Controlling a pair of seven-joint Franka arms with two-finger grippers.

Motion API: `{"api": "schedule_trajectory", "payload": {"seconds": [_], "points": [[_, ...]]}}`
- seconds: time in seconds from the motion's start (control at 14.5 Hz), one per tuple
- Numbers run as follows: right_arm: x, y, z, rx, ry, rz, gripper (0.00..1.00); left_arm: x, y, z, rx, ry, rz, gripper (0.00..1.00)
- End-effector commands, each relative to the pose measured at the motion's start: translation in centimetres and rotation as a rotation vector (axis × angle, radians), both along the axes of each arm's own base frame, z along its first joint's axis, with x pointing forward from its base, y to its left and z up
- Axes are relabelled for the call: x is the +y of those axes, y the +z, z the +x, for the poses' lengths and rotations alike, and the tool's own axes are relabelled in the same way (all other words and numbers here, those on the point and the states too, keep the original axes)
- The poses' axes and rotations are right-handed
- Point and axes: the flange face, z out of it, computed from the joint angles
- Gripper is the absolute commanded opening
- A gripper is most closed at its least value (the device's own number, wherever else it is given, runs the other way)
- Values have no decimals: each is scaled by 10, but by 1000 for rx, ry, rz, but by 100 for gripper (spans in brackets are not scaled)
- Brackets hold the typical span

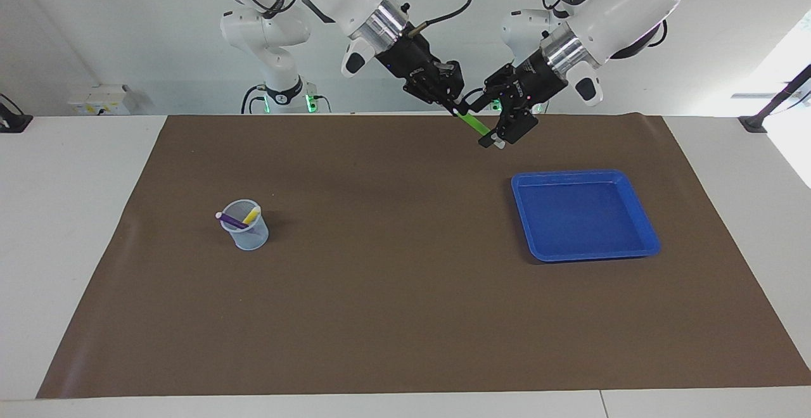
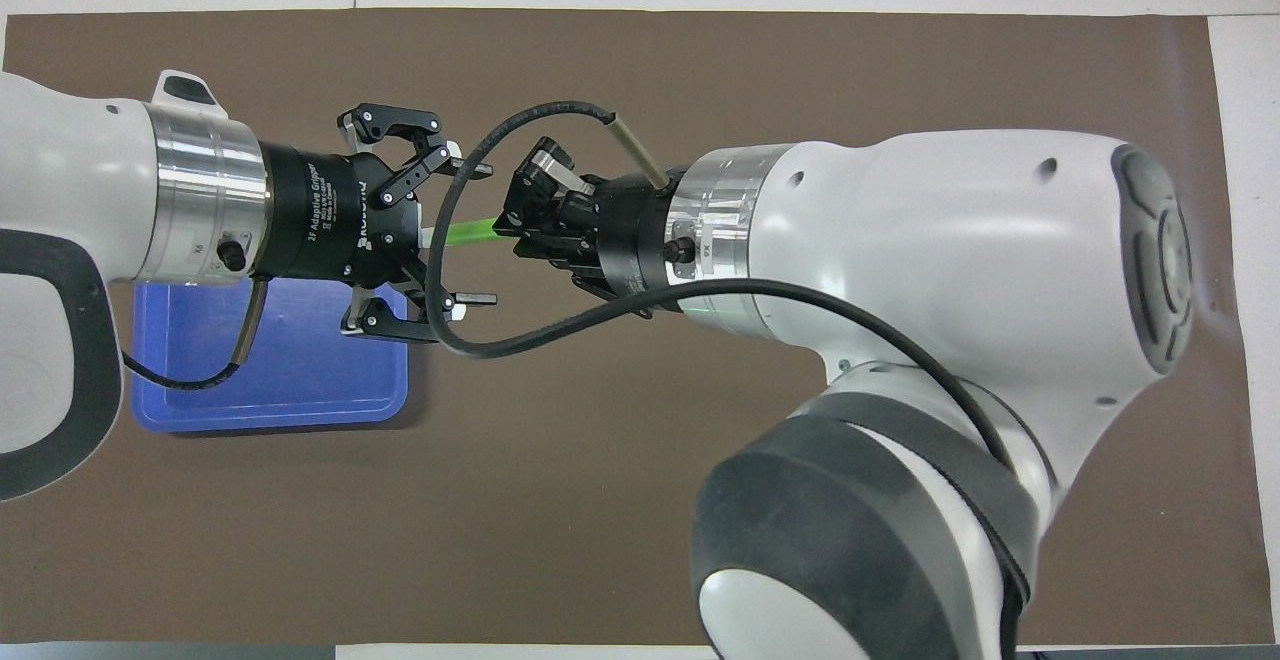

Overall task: Right arm passes pens to left for tray arrangement
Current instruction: 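Close the left gripper on the green pen held by the right gripper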

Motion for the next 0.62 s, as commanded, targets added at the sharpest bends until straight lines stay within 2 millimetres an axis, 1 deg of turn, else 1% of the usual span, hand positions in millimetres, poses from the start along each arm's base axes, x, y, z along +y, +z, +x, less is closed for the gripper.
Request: {"api": "schedule_trajectory", "payload": {"seconds": [0.0,0.14,0.34,0.55], "points": [[4,2,1,9,-13,24,0,-6,-1,3,-2,19,44,97],[5,2,1,9,-11,23,0,-1,2,5,-6,28,42,91],[5,1,0,9,-7,20,0,5,7,3,-6,27,47,89],[5,1,1,8,-7,19,0,9,6,4,-3,26,49,85]]}}
